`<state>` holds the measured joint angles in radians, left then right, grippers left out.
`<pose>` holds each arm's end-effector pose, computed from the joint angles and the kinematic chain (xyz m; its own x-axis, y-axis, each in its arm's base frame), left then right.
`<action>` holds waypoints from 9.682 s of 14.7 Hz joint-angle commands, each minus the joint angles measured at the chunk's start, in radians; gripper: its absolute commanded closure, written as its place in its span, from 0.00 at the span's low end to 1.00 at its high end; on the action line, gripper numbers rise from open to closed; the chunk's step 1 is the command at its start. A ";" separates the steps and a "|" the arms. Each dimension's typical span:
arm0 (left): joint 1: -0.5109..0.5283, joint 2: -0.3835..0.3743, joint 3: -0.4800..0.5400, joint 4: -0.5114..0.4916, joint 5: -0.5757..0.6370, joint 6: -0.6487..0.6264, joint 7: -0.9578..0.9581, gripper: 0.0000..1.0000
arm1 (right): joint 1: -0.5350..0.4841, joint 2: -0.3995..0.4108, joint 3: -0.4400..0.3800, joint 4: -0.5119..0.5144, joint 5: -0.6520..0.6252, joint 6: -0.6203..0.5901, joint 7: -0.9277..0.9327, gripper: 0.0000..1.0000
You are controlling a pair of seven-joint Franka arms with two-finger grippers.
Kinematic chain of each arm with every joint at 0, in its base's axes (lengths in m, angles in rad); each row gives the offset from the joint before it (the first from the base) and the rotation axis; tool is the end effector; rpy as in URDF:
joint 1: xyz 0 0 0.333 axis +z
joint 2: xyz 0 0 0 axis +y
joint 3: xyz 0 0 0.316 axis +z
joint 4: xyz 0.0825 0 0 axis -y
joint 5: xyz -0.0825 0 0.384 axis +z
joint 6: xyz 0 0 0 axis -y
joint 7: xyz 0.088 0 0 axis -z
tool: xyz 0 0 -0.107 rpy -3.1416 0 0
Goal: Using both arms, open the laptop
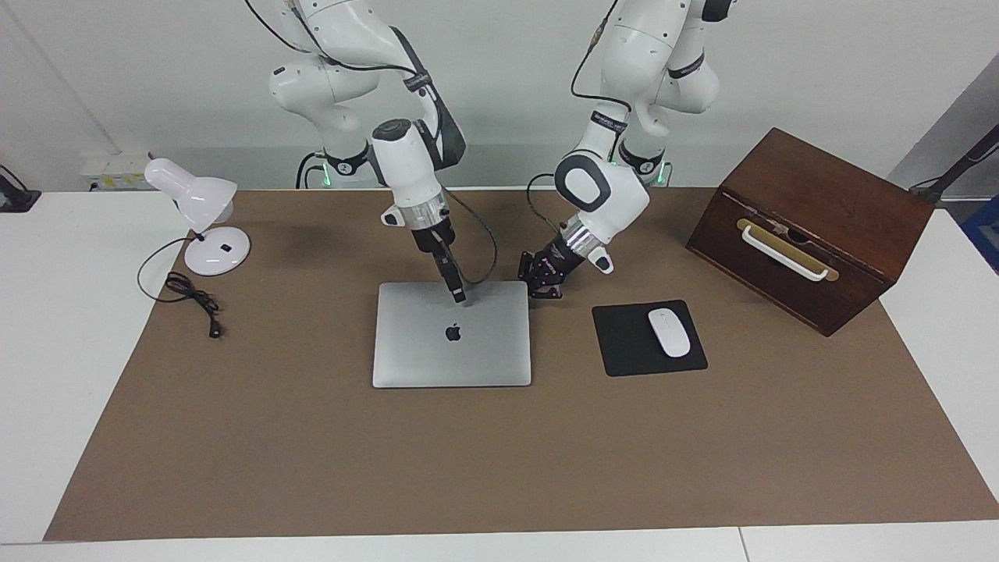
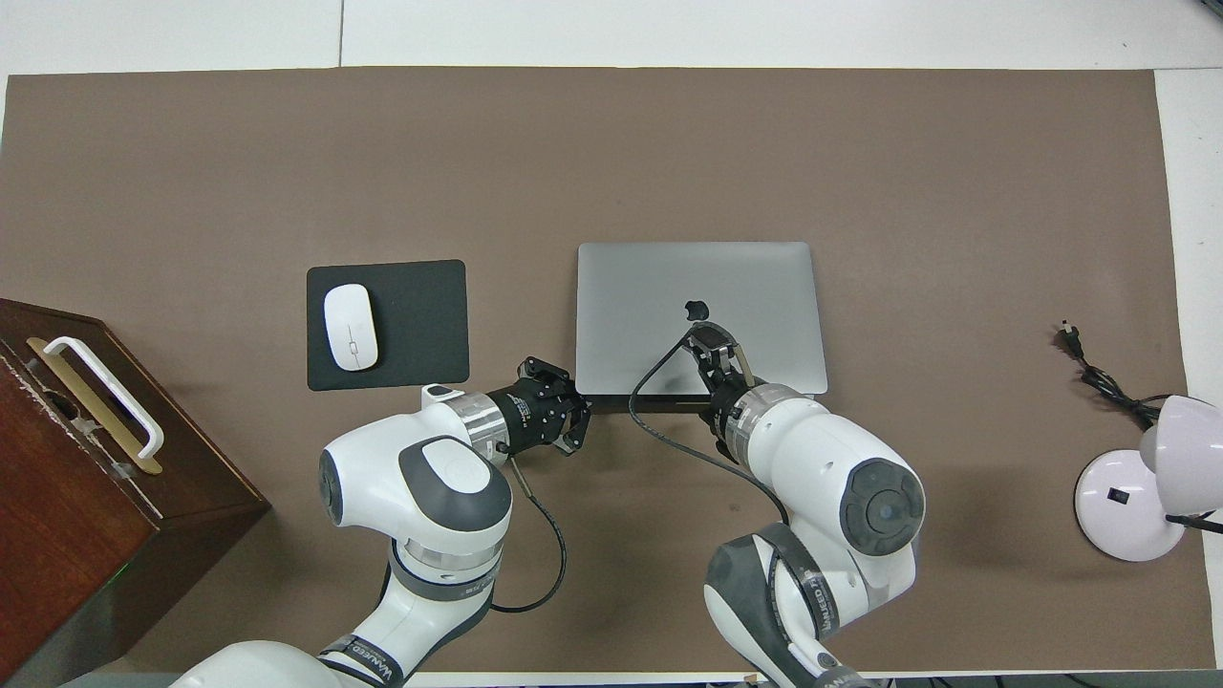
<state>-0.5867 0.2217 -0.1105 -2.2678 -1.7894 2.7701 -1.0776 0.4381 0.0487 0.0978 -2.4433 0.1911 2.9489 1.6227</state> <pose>0.4262 -0.3026 0.2573 -0.3605 0.5894 -0.7229 0.8998 0.4240 -0.1030 0.4544 0.2552 0.3309 0.3260 -0.9347 -0.1417 -0.8737 -0.2406 -0.4229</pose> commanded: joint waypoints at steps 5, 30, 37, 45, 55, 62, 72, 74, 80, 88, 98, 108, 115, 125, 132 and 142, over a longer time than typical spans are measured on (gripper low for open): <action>-0.025 0.054 0.009 0.025 -0.027 0.029 0.030 1.00 | -0.009 0.033 -0.033 0.052 0.021 0.018 -0.092 0.00; -0.042 0.056 0.009 0.025 -0.027 0.048 0.041 1.00 | -0.030 0.089 -0.086 0.283 0.021 -0.143 -0.199 0.00; -0.042 0.056 0.009 0.025 -0.027 0.048 0.041 1.00 | -0.044 0.089 -0.112 0.389 0.047 -0.296 -0.271 0.00; -0.042 0.056 0.009 0.025 -0.027 0.048 0.042 1.00 | -0.044 0.089 -0.168 0.446 0.111 -0.378 -0.398 0.00; -0.048 0.056 0.009 0.025 -0.025 0.055 0.042 1.00 | -0.044 0.102 -0.202 0.530 0.173 -0.396 -0.497 0.00; -0.050 0.056 0.009 0.025 -0.025 0.055 0.042 1.00 | -0.045 0.126 -0.230 0.556 0.174 -0.393 -0.554 0.00; -0.050 0.056 0.009 0.025 -0.027 0.055 0.042 1.00 | -0.064 0.174 -0.237 0.615 0.211 -0.399 -0.610 0.00; -0.050 0.056 0.009 0.025 -0.027 0.055 0.042 1.00 | -0.068 0.183 -0.237 0.632 0.231 -0.399 -0.616 0.00; -0.050 0.056 0.009 0.025 -0.027 0.055 0.042 1.00 | -0.062 0.206 -0.237 0.674 0.280 -0.398 -0.621 0.00; -0.050 0.056 0.009 0.025 -0.027 0.055 0.042 1.00 | -0.053 0.250 -0.248 0.718 0.291 -0.392 -0.623 0.00; -0.050 0.056 0.009 0.025 -0.027 0.057 0.042 1.00 | -0.048 0.247 -0.244 0.786 0.330 -0.484 -0.545 0.00; -0.042 0.047 0.011 0.037 -0.010 0.059 0.041 1.00 | -0.076 0.125 -0.227 0.877 0.389 -0.706 -0.377 0.00; 0.002 0.018 0.014 0.080 0.048 0.071 0.038 1.00 | -0.133 0.096 -0.239 1.001 0.372 -0.904 -0.467 0.00; 0.123 -0.042 0.025 0.116 0.195 0.100 0.042 1.00 | -0.245 0.040 -0.245 1.004 0.110 -1.162 -1.136 0.00; 0.145 -0.039 0.035 0.123 0.355 0.181 0.301 1.00 | -0.314 0.022 -0.239 1.040 -0.176 -1.320 -1.550 0.00; 0.327 -0.033 0.046 0.157 0.609 0.070 0.413 1.00 | -0.372 -0.030 -0.239 0.892 -0.240 -1.289 -1.630 0.00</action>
<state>-0.3160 0.1874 -0.0615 -2.1365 -1.2601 2.9087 -0.6835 0.0963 0.0534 -0.1545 -1.5017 -0.0060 1.6253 0.0327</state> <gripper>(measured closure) 0.991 0.000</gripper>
